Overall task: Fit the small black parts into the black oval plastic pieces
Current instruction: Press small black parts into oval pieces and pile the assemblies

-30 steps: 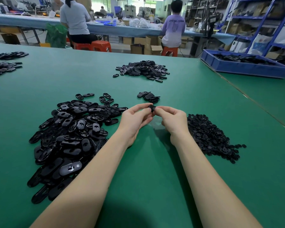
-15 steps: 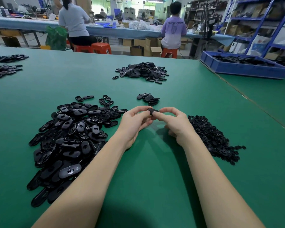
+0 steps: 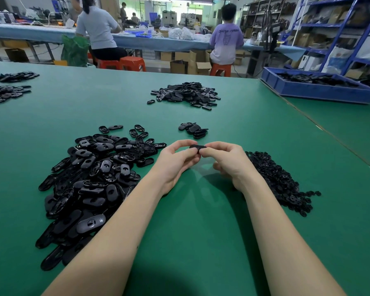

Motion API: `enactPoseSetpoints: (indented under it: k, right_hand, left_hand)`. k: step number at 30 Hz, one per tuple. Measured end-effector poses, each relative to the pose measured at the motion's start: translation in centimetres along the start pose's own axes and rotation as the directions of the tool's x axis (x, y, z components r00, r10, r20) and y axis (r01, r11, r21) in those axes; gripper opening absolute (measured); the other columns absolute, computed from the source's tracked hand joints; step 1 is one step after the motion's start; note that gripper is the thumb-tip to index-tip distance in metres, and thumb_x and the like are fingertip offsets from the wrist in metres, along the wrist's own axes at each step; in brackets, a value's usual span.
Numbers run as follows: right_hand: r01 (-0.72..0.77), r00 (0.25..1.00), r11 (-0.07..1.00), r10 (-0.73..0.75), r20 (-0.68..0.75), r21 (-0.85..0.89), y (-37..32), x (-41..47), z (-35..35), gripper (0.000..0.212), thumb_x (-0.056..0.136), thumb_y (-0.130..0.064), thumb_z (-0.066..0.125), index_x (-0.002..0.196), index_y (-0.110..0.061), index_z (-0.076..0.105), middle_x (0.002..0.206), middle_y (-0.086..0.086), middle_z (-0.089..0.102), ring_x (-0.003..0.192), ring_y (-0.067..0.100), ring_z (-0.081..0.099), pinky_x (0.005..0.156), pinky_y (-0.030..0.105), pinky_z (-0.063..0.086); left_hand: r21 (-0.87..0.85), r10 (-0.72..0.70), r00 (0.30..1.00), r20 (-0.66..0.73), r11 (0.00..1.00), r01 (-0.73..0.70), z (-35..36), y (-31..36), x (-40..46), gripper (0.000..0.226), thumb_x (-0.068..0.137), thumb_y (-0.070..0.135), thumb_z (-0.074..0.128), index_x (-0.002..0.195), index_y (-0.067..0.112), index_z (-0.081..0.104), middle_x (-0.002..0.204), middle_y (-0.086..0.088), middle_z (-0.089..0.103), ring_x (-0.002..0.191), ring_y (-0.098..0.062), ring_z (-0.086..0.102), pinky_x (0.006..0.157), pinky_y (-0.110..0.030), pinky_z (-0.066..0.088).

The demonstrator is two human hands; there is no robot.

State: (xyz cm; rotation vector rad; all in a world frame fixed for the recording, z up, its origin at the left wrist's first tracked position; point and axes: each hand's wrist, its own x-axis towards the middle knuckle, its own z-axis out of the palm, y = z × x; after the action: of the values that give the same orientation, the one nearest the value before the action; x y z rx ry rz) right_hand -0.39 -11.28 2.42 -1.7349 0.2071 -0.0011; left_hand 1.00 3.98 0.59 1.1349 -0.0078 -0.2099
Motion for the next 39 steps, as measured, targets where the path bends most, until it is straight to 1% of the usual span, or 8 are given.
enactPoseSetpoints:
  k: [7, 14, 23, 25, 29, 33, 36, 39]
  right_hand:
    - [0.004, 0.998, 1.0, -0.005, -0.064, -0.003, 0.0, 0.0, 0.4, 0.007, 0.078, -0.022, 0.082, 0.078, -0.022, 0.075, 0.061, -0.014, 0.063, 0.04, 0.004, 0.043, 0.038, 0.012, 0.031]
    - [0.055, 0.998, 0.998, -0.054, -0.036, 0.021, 0.3, 0.1, 0.3, 0.017, 0.081, -0.015, 0.081, 0.07, -0.022, 0.07, 0.057, -0.012, 0.058, 0.042, 0.004, 0.04, 0.041, 0.013, 0.033]
    - [0.091, 0.995, 0.996, -0.091, -0.027, -0.02, 0.9, 0.4, 0.0, 0.024, 0.078, -0.014, 0.081, 0.062, -0.022, 0.066, 0.056, -0.011, 0.055, 0.043, 0.004, 0.039, 0.046, 0.015, 0.032]
    - [0.099, 0.995, 0.995, -0.098, -0.024, 0.005, 0.9, 0.4, 0.0, 0.025, 0.078, -0.012, 0.081, 0.06, -0.022, 0.065, 0.056, -0.01, 0.054, 0.043, 0.005, 0.039, 0.045, 0.014, 0.033]
    - [0.114, 0.994, 0.993, -0.113, -0.008, 0.022, 0.8, 0.5, -0.2, 0.027, 0.08, -0.011, 0.08, 0.062, -0.022, 0.064, 0.057, -0.01, 0.055, 0.046, 0.005, 0.041, 0.046, 0.012, 0.036]
    - [0.118, 0.993, 0.993, -0.118, 0.027, 0.028, 1.0, 0.4, -0.5, 0.026, 0.082, -0.009, 0.08, 0.065, -0.021, 0.064, 0.057, -0.01, 0.053, 0.046, 0.005, 0.04, 0.046, 0.011, 0.035]
    - [0.108, 0.994, 0.994, -0.109, 0.025, 0.033, 1.1, 0.4, -0.6, 0.026, 0.081, -0.009, 0.08, 0.066, -0.02, 0.063, 0.057, -0.009, 0.051, 0.043, 0.005, 0.036, 0.044, 0.013, 0.031]
    - [0.111, 0.994, 0.994, -0.111, 0.005, 0.01, 1.1, 0.4, -0.4, 0.027, 0.08, -0.01, 0.08, 0.064, -0.021, 0.062, 0.056, -0.009, 0.05, 0.046, 0.007, 0.035, 0.05, 0.019, 0.029]
  left_hand:
    - [0.115, 0.044, 0.999, 0.002, 0.992, -0.044, 0.2, -0.4, 0.0, 0.016, 0.092, -0.007, 0.063, 0.098, 0.007, 0.069, 0.085, -0.013, 0.072, 0.079, -0.02, 0.064, 0.083, -0.022, 0.056]
    - [0.052, 0.039, 0.999, 0.012, 0.998, -0.04, -0.1, -0.5, 0.3, 0.013, 0.09, -0.007, 0.066, 0.096, 0.004, 0.07, 0.089, -0.012, 0.076, 0.077, -0.015, 0.072, 0.076, -0.018, 0.057]
    - [0.171, 0.036, 0.999, -0.003, 0.985, -0.035, -0.1, -0.9, 0.5, 0.011, 0.089, -0.004, 0.069, 0.095, 0.005, 0.07, 0.089, -0.013, 0.076, 0.078, -0.016, 0.072, 0.082, -0.022, 0.058]
    - [0.155, 0.039, 0.999, 0.022, 0.987, -0.042, -0.2, -0.8, 0.5, 0.011, 0.09, -0.004, 0.068, 0.096, 0.005, 0.07, 0.089, -0.011, 0.077, 0.078, -0.015, 0.072, 0.08, -0.021, 0.058]
    - [0.101, 0.025, 0.999, 0.048, 0.994, -0.029, -0.3, -0.6, 0.2, 0.011, 0.091, -0.004, 0.067, 0.097, 0.004, 0.071, 0.089, -0.011, 0.077, 0.078, -0.014, 0.073, 0.075, -0.018, 0.056]
    - [0.158, 0.027, 0.999, 0.043, 0.987, -0.034, -0.2, -0.6, 0.1, 0.011, 0.09, -0.003, 0.068, 0.1, 0.002, 0.07, 0.089, -0.012, 0.076, 0.077, -0.015, 0.072, 0.077, -0.019, 0.058]
    - [0.215, 0.04, 0.999, 0.026, 0.976, -0.045, 0.0, -0.7, 0.1, 0.013, 0.09, -0.003, 0.068, 0.102, 0.001, 0.07, 0.091, -0.015, 0.075, 0.076, -0.016, 0.07, 0.08, -0.021, 0.059]
    - [0.257, 0.053, 0.999, 0.012, 0.965, -0.054, 0.1, -0.7, 0.0, 0.012, 0.089, -0.004, 0.068, 0.1, 0.002, 0.07, 0.09, -0.015, 0.074, 0.075, -0.016, 0.069, 0.078, -0.02, 0.059]
